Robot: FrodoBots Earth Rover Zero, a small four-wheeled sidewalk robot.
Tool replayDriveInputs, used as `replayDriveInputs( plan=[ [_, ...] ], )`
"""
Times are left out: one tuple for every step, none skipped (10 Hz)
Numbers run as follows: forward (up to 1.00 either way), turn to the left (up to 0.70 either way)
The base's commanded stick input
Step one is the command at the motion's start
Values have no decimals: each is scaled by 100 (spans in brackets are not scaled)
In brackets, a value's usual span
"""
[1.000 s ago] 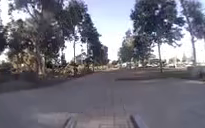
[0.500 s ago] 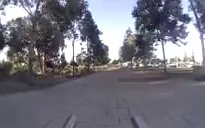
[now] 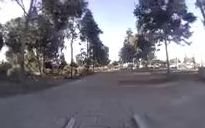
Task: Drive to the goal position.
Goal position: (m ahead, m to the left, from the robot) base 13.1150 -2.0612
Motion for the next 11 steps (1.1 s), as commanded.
replayDriveInputs(
  plan=[
    [100, 0],
    [100, 0],
    [100, 0],
    [100, 0],
    [100, 0],
    [100, 0],
    [100, 0],
    [100, 0],
    [100, 0],
    [100, 0],
    [100, 0]
  ],
)
